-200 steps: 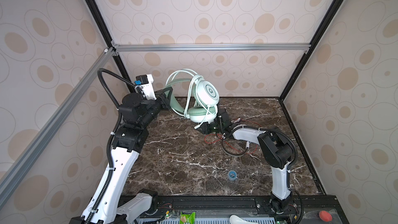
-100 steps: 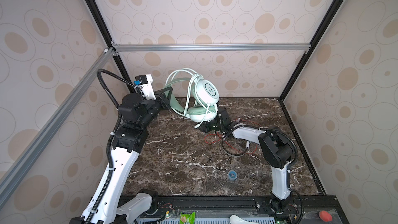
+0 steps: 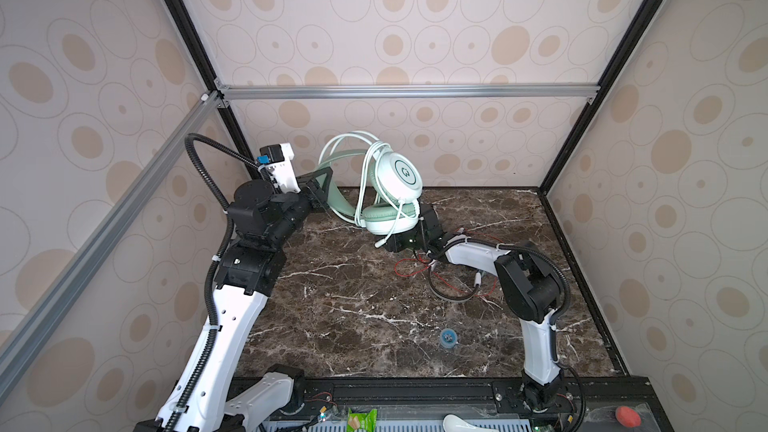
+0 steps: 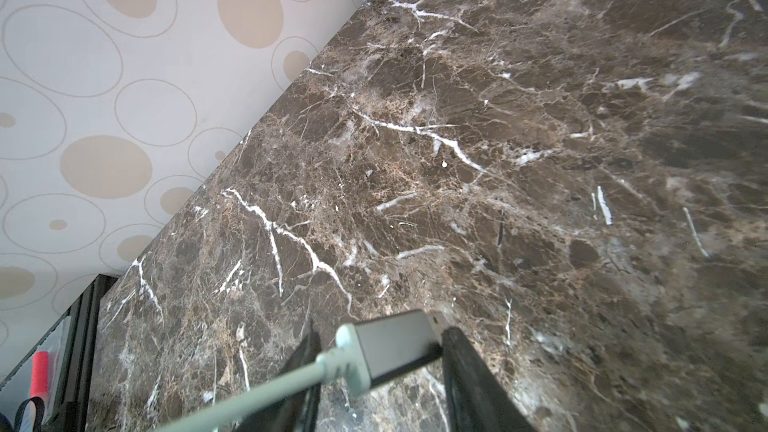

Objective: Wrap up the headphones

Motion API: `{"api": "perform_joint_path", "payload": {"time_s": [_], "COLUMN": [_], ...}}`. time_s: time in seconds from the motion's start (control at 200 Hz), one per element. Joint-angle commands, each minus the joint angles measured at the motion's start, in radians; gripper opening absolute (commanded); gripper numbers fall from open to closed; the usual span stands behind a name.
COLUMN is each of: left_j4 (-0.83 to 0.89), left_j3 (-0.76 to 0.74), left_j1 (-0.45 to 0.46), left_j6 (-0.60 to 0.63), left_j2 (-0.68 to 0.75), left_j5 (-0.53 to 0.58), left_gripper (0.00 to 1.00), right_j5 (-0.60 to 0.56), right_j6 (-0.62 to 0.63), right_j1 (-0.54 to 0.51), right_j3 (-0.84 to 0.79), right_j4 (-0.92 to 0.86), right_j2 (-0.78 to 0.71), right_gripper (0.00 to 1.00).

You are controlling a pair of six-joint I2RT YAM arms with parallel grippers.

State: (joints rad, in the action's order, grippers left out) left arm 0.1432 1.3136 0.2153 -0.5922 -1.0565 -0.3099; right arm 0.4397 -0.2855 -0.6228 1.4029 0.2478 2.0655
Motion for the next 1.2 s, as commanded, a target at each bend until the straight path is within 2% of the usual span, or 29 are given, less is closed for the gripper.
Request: {"api": "perform_joint_path", "payload": {"time_s": [0.0, 0.19, 0.525, 0.735, 0.98, 1.195], "left_j4": [-0.096, -0.101, -0.076, -0.06, -0.067, -0.069], "left_j3": [0.033, 0.035, 0.054, 0.071, 0.091, 0.096], "left_j1": [0.004, 0.004, 0.004, 0.003, 0.003, 0.003], "left_j6": [-0.062, -0.064, -0.055, -0.053, -0.071, -0.088], "left_j2": [0.028, 0.023, 0.015, 0.003, -0.017, -0.017], "left_j5": [-0.008, -0.012, -0.013, -0.029, -0.071, -0.078], "left_gripper": [0.0, 0.0, 0.0, 0.0, 0.0, 0.0], "right_j5": [-0.012, -0.023, -0.092, -0.077, -0.017, -0.012], "right_j6": [0.013, 0.035, 0.196, 0.276, 0.303, 0.295], "right_j1": [-0.008, -0.013, -0.028, -0.027, -0.028, -0.03], "right_j3": [0.027, 0.033, -0.009, -0.026, -0.035, -0.046], "right_j4": [-0.007, -0.007, -0.058, -0.09, -0.082, -0.064], "right_j2": [0.019, 0.006, -0.079, -0.13, -0.153, -0.143], "right_gripper": [0.47, 0.48, 0.51, 0.52, 0.53, 0.54]}}
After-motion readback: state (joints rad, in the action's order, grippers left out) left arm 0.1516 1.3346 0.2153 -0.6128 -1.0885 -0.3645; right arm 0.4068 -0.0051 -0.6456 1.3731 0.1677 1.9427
